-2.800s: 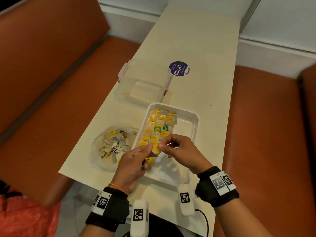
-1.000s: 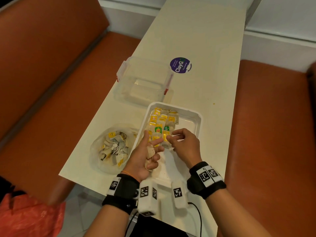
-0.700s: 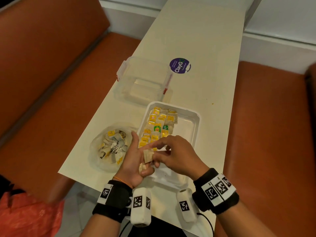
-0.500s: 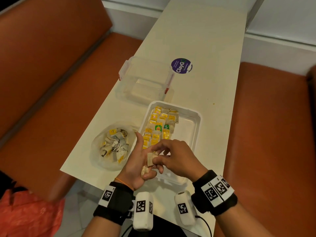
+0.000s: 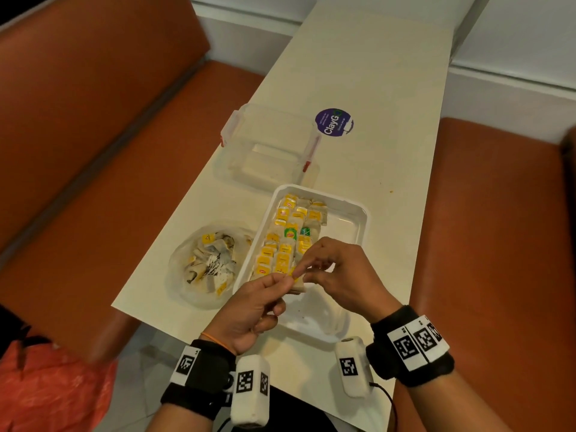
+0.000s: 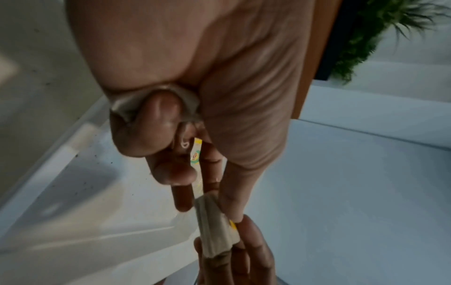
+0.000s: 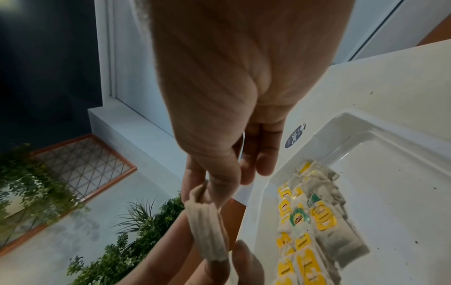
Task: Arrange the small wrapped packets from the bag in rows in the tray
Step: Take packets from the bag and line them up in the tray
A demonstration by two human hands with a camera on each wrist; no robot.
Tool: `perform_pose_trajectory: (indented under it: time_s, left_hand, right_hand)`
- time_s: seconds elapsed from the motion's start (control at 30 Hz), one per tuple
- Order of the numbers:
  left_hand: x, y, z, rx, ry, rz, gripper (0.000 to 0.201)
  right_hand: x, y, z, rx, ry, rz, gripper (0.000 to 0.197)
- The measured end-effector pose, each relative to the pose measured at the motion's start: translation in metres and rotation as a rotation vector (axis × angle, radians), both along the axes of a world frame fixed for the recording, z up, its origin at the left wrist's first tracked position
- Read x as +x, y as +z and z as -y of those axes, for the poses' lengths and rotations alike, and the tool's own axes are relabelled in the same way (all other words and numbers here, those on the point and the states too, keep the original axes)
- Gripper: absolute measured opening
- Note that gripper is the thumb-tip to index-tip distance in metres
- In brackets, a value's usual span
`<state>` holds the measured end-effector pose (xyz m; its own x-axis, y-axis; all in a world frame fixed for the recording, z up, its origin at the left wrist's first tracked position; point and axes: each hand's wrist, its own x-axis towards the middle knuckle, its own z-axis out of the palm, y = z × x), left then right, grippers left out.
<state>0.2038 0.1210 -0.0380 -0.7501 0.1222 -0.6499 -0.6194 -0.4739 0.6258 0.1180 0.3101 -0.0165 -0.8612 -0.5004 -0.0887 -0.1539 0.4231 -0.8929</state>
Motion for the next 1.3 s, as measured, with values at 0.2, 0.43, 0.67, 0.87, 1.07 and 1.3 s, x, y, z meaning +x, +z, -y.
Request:
perform_pose_trajectory:
  time_s: [0.2,0.43,0.67,0.87,1.07,1.3]
  left_hand:
    - [-0.005,-0.005,-0.003,-0.235,0.010,-0.045,0.033]
    - [-0.009,-0.015,-0.008,-0.475,0.036,-0.114,0.025]
    - [-0.009,-0.028,-0.009,-0.604,-0.029,-0.126,0.015]
    - [-0.012,-0.032,-0.002,-0.667,0.057,-0.036,0.013]
    - [-0.008,-0.024,0.005,-0.638,0.062,-0.045,0.009]
    - [-0.002,-0.022,0.012,-0.637,0.059,-0.033,0.011]
  right_hand:
    - [0.001,0.000,-0.004,0.011,0.010,0.169,0.024]
    - [0.009,-0.014,-0.003,-0.271,-0.192,0.562,0.036]
    - [0.016,-0.046,0.006,-0.317,-0.380,0.746,0.018]
    - [-0.007,-0.069,0.019,-0.103,-0.452,0.610,0.011]
    - [-0.024,-0.095,0.034,0.120,-0.450,0.405,0.009]
    - [-0.023,-0.106,0.037,0.143,-0.513,0.291,0.011]
